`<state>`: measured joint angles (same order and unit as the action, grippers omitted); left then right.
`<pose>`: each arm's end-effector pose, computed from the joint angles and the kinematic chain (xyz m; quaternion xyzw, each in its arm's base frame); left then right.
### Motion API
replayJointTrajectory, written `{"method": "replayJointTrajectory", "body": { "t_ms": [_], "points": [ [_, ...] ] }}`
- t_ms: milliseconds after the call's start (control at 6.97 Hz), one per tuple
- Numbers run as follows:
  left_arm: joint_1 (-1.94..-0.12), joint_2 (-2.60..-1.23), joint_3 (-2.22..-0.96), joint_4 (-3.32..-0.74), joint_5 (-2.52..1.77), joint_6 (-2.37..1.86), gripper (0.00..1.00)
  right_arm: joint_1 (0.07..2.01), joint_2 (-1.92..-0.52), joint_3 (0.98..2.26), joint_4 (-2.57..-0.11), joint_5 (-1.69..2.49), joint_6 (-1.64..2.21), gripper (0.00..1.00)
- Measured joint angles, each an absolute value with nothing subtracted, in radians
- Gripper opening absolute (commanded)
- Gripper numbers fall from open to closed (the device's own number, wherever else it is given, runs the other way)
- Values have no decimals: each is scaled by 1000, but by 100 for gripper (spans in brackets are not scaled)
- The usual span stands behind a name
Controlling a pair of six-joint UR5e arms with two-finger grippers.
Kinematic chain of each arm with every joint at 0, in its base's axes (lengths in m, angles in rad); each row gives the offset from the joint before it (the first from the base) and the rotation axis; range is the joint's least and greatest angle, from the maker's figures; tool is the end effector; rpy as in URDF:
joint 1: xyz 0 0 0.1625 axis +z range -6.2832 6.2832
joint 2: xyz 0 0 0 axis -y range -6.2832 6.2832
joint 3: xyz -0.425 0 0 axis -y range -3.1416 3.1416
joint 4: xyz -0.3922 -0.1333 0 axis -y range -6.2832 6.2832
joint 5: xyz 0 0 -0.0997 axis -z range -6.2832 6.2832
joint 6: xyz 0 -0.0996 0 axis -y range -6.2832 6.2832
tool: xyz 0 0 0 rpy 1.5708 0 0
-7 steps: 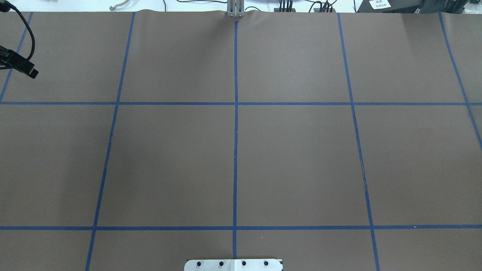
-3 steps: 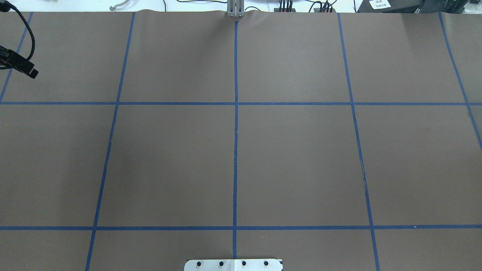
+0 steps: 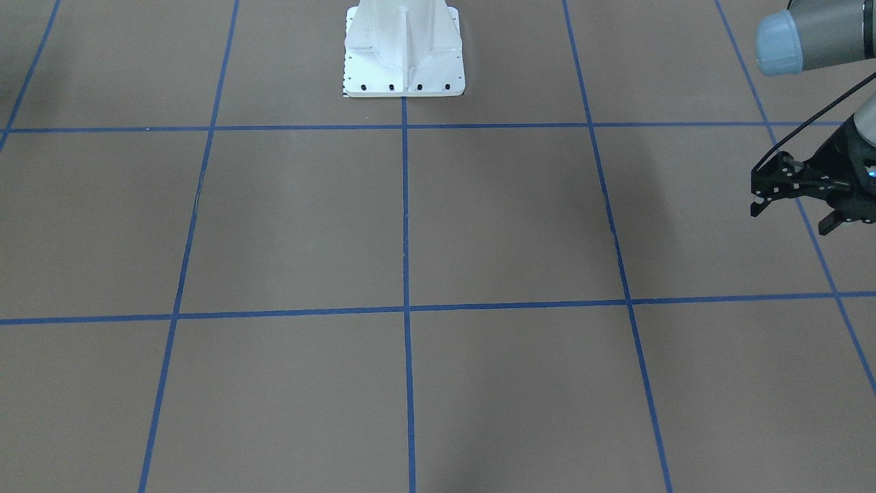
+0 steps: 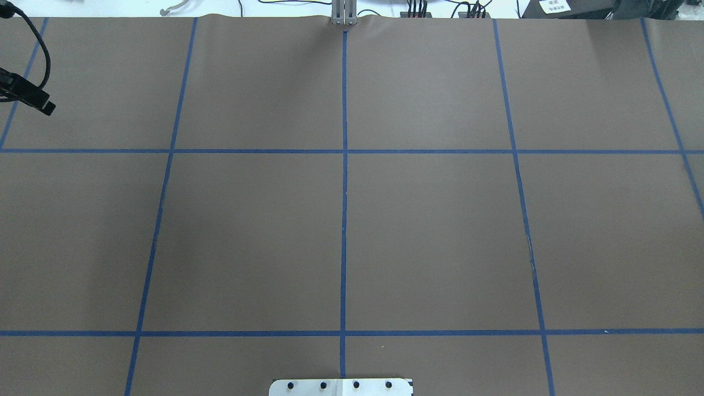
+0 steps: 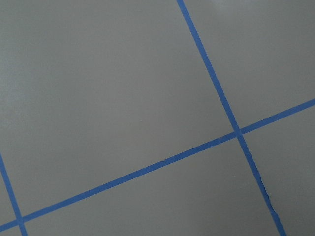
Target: Left arm hands cup to right arm to dump lemon
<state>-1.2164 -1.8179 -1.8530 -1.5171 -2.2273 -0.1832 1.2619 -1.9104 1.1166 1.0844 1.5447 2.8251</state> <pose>0.1288 -0.5572 0.4010 0.1318 0.3613 0.1543 0.9101 0.0686 -0.2321 0.7188 0.0108 -0.8019 0.5715 0.1738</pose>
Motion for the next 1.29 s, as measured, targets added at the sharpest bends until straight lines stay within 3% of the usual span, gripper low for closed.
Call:
{"method": "replayJointTrajectory", "body": {
  "t_ms": [574,1291],
  "points": [
    [-1216,-1816,-1853,-1517,-2227,-183,100,1303,-1914,1139,1033,1810,2159,0],
    [-1215,-1811,-1853,-1517,-2230,-183,100,1648,-1918,1372,555,2276,1345,0]
  ]
}}
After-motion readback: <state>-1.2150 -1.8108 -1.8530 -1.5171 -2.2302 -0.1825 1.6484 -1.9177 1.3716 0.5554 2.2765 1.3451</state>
